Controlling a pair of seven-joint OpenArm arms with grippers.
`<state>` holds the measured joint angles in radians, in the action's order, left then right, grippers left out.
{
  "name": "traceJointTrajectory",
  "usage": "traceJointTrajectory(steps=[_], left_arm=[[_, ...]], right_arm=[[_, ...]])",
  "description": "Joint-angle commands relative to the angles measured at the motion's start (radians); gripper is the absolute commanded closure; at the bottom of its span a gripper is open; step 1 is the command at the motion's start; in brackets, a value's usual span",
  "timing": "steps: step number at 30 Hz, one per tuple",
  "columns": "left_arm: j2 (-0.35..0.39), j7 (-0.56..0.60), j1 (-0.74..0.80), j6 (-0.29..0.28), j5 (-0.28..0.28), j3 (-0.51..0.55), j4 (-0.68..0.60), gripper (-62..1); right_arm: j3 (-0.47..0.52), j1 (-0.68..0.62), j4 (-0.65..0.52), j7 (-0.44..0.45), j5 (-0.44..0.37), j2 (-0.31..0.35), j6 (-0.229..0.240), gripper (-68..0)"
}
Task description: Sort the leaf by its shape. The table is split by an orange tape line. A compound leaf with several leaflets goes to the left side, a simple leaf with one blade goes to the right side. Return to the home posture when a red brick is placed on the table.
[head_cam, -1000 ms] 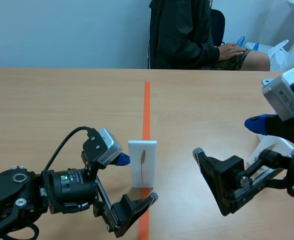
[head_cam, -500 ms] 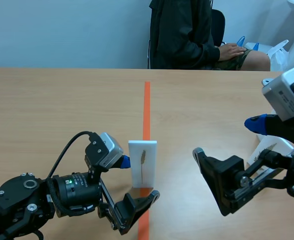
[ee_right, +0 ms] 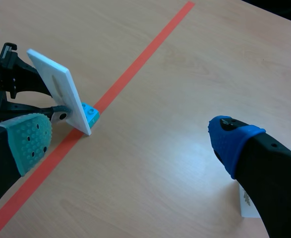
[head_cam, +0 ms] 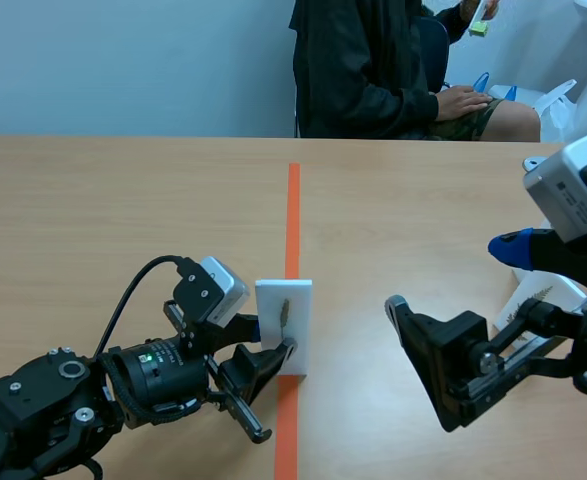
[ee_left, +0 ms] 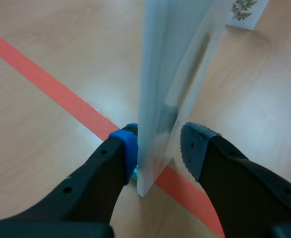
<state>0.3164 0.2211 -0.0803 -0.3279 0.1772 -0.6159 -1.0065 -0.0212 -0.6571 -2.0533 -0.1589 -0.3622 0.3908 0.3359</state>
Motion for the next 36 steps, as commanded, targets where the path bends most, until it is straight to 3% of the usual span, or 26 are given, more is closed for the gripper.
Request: traceJointTrajectory(steps=[1,10,16,23,31,36], left_arm=[[-0.006,0.018,-0.006,0.004,0.013,-0.002,-0.021,-15.6],[-0.005,0.017,-0.006,0.004,0.013,-0.002,-0.022,-4.1],[0.001,-0.037,-0.002,0.001,0.013,0.027,-0.079,-3.8],[0.035,-0.129,0.019,0.001,0.034,0.148,-0.224,-3.8],[0.106,-0.178,0.039,0.008,0.120,0.335,-0.270,-3.8],[0.173,-0.184,0.046,0.066,0.179,0.421,-0.268,-3.8]], right_arm=[[0.008,0.009,-0.006,0.018,-0.004,0.011,0.000,-67.9],[0.008,0.009,-0.006,0.018,-0.004,0.011,0.000,-67.9],[0.008,0.009,-0.006,0.018,-0.004,0.011,0.000,-67.9],[0.008,0.009,-0.006,0.019,-0.004,0.011,0.000,-67.9],[0.008,0.009,-0.006,0.019,-0.004,0.011,0.000,-67.9],[0.008,0.009,-0.006,0.019,-0.003,0.011,0.000,-67.9]])
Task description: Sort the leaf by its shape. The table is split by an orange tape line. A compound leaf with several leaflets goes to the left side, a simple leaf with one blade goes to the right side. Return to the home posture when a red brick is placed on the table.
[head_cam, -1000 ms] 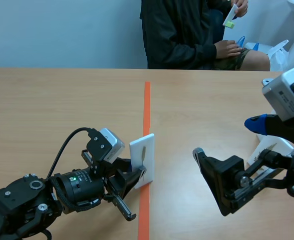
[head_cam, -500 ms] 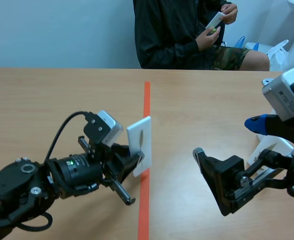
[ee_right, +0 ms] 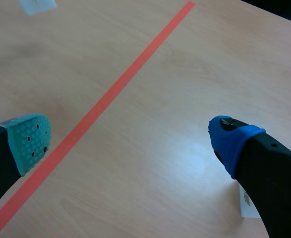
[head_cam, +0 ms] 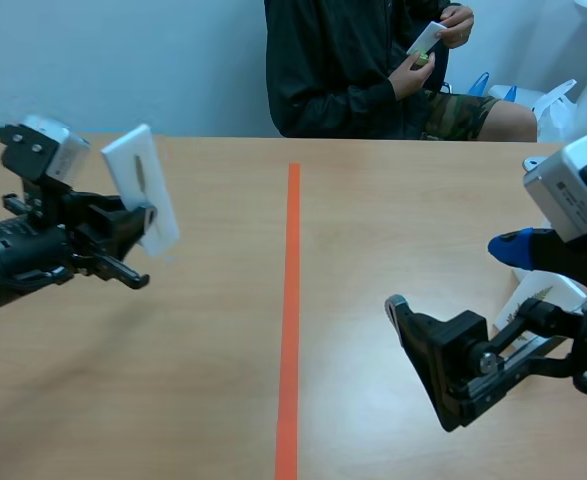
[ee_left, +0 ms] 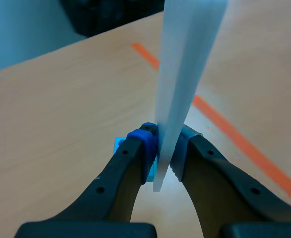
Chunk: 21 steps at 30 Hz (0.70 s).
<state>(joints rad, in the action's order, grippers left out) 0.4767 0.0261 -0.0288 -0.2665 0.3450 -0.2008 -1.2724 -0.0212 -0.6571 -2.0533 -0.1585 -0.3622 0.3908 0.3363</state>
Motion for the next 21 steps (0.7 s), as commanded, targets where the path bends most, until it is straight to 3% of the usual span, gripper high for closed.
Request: traceJointTrajectory(steps=[1,8,16,21], left_arm=[[0.024,0.007,-0.004,0.020,0.020,0.020,-0.002,-3.8],[0.075,0.021,-0.020,0.126,0.125,0.084,0.097,-3.8],[0.075,0.094,-0.095,0.131,0.220,0.092,0.349,-3.8],[0.072,0.153,-0.148,0.138,0.221,0.092,0.483,-3.8]], right_arm=[[0.008,0.009,-0.006,0.018,-0.003,0.010,0.000,-67.9],[0.008,0.009,-0.006,0.018,-0.003,0.002,0.000,-67.9],[0.008,0.009,-0.006,0.018,-0.003,-0.003,0.000,-67.9],[0.008,0.009,-0.006,0.018,-0.003,-0.003,0.000,-67.9]])
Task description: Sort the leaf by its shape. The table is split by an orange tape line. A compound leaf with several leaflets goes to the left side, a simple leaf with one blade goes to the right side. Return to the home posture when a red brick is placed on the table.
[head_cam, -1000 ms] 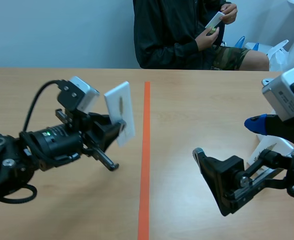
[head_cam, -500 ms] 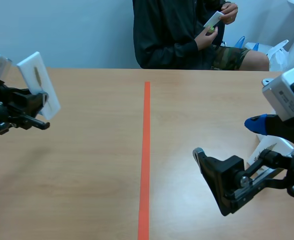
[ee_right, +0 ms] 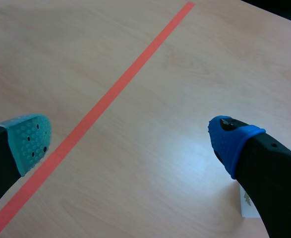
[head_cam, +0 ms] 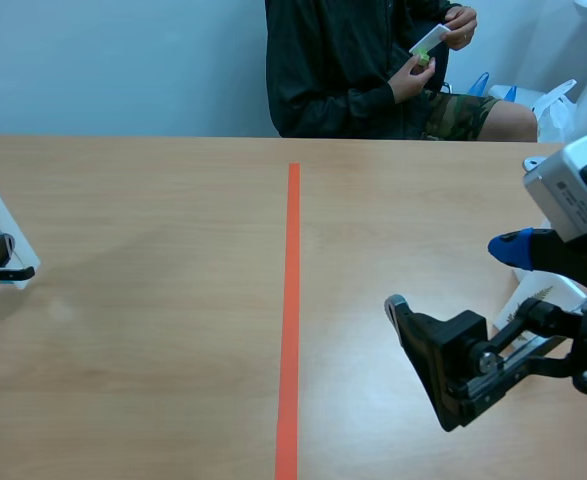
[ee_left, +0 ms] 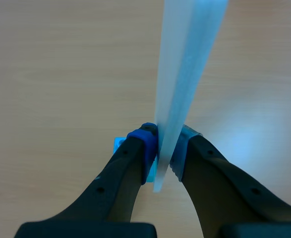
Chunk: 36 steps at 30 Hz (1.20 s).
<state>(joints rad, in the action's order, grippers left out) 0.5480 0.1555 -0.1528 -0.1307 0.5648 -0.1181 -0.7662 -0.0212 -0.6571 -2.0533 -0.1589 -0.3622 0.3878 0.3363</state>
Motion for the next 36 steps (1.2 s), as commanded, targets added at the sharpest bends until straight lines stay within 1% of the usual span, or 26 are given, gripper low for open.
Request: traceJointTrajectory(steps=[1,4,7,12,18,23,27,28,30,33,36], left_arm=[[-0.001,0.039,-0.031,0.002,0.002,0.009,0.000,-3.9],[-0.002,0.090,-0.042,0.002,0.002,0.009,0.051,-3.9],[-0.002,0.117,-0.042,0.002,0.009,0.009,0.079,-4.1],[-0.002,0.118,-0.042,0.002,0.046,0.008,0.116,-4.1],[-0.002,0.118,-0.042,0.001,0.045,0.006,0.149,-4.3],[-0.002,0.116,-0.041,-0.014,0.045,0.006,0.163,-8.9],[-0.002,0.113,-0.041,-0.014,0.045,0.006,0.164,-9.6],[-0.001,0.113,-0.041,-0.014,0.045,0.006,0.164,-11.5],[0.000,0.113,-0.041,-0.014,0.045,0.006,0.164,-17.5],[0.004,0.113,-0.041,-0.014,0.045,0.006,0.164,-29.0],[0.015,0.111,-0.041,-0.014,0.042,0.006,0.163,-42.1]], right_arm=[[0.008,0.009,-0.006,0.019,-0.003,0.000,0.000,-67.9],[0.008,0.009,-0.006,0.019,-0.003,0.000,0.000,-67.9],[0.008,0.009,-0.006,0.019,-0.003,0.000,0.000,-67.9],[0.008,0.009,-0.006,0.019,-0.003,0.000,0.000,-67.9],[0.008,0.009,-0.006,0.019,-0.003,0.000,0.000,-67.9],[0.008,0.009,-0.006,0.019,-0.003,0.000,0.000,-67.9],[0.008,0.009,-0.006,0.019,-0.004,0.000,0.000,-67.9],[0.008,0.009,-0.006,0.019,-0.004,0.000,0.000,-67.9],[0.008,0.009,-0.006,0.019,-0.004,0.000,0.000,-67.9],[0.008,0.009,-0.006,0.018,-0.004,0.000,0.000,-67.9],[0.008,0.009,-0.006,0.019,-0.004,0.000,0.000,-67.9]])
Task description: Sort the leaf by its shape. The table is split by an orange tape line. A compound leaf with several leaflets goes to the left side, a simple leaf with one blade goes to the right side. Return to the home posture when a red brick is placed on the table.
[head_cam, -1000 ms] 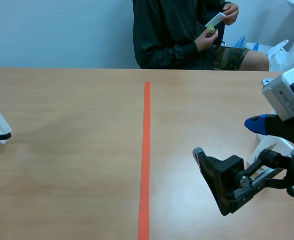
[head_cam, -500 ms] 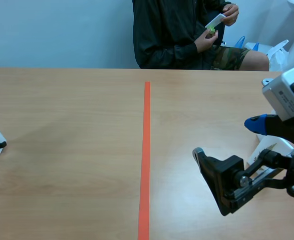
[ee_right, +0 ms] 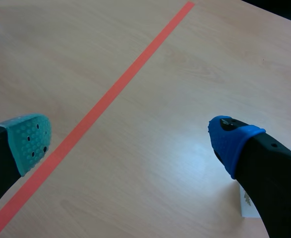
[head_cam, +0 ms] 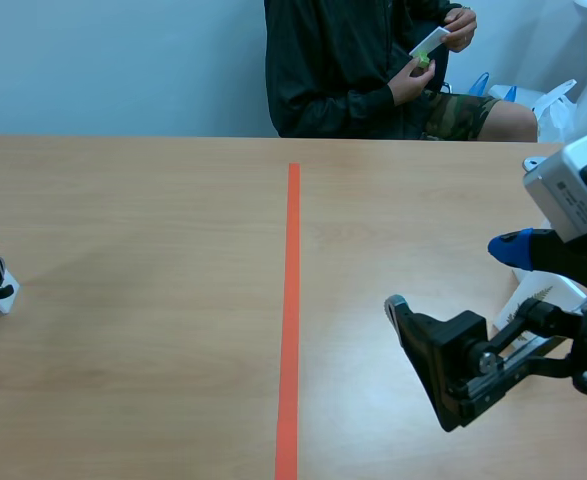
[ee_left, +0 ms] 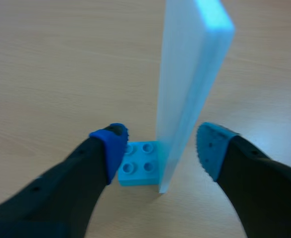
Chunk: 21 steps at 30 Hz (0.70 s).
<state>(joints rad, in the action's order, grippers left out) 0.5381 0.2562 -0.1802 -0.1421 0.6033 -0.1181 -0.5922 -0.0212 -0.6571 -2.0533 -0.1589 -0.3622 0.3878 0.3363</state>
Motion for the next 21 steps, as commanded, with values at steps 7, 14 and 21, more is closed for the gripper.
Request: traceJointTrajectory(steps=[7,14,21], left_arm=[[0.092,0.004,0.056,-0.003,0.007,0.035,-0.140,-54.5],[0.154,-0.084,0.249,-0.010,0.007,0.179,-0.403,-56.8],[0.155,-0.190,0.470,-0.144,0.008,0.359,-0.690,-56.8]], right_arm=[[0.008,0.009,-0.006,0.019,-0.004,0.000,0.000,-67.9],[0.008,0.009,-0.006,0.019,-0.004,0.000,0.000,-67.9],[0.008,0.009,-0.006,0.019,-0.004,0.000,0.000,-67.9]])
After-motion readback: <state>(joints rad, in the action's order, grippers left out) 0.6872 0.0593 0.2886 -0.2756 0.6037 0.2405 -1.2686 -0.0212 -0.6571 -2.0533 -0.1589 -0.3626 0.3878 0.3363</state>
